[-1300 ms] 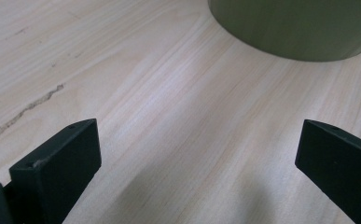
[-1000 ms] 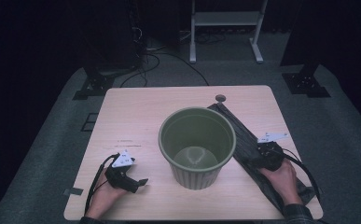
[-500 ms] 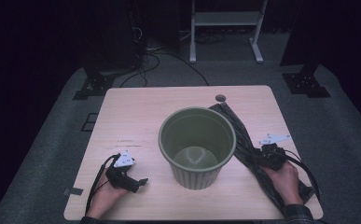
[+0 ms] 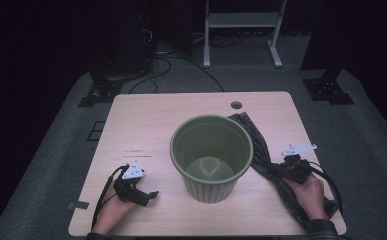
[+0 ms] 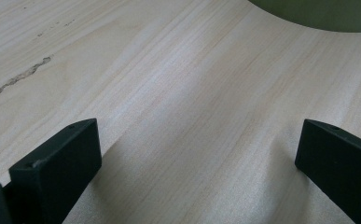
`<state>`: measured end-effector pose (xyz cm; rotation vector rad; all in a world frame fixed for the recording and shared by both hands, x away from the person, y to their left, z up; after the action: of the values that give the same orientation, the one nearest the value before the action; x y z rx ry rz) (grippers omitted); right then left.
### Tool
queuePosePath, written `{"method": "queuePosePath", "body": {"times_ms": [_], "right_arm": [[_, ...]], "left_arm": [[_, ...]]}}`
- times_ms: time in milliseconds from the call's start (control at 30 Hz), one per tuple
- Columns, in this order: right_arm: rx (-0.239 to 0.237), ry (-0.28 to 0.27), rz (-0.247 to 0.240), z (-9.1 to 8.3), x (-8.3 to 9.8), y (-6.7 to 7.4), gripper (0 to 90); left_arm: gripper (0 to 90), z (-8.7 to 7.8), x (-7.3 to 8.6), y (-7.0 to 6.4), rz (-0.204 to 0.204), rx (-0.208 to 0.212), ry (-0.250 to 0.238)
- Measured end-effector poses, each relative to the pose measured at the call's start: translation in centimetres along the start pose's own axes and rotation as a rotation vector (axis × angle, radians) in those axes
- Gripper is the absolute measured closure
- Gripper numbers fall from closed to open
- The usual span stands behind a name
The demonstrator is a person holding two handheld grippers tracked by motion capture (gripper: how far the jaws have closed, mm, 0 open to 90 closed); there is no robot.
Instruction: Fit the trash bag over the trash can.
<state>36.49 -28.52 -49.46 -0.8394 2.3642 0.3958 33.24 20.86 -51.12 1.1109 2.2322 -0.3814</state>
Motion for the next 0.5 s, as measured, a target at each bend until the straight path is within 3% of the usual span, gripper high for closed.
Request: {"method": "queuePosePath", "body": {"times_ms": [267,433,500], "right_arm": [[-0.058,-0.001,-0.080,-1.4,-0.8,1.5,90.0],[-0.116,-0.027,-0.126,-2.2,-1.7,2.9,90.0],[-0.161,-0.055,-0.153,-2.5,-2.4,3.8,90.0]], "left_arm": [[0.0,0.0,0.0,0.0,-0.001,-0.001,0.000],[0.0,0.0,0.0,-0.1,-0.002,0.000,0.000],[0.0,0.0,0.0,-0.1,-0.002,0.000,0.000]]}}
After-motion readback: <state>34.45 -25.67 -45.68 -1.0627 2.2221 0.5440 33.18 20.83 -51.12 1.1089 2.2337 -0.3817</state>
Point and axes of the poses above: each handheld gripper's, and its own axes: z roughly forward along the jaws, x roughly out of its underside, y roughly to its left, the point moved 4 cm from there along z, roughly forward along the jaws, and after that the axes turned 6 degrees about y, right-handed, at the moved point
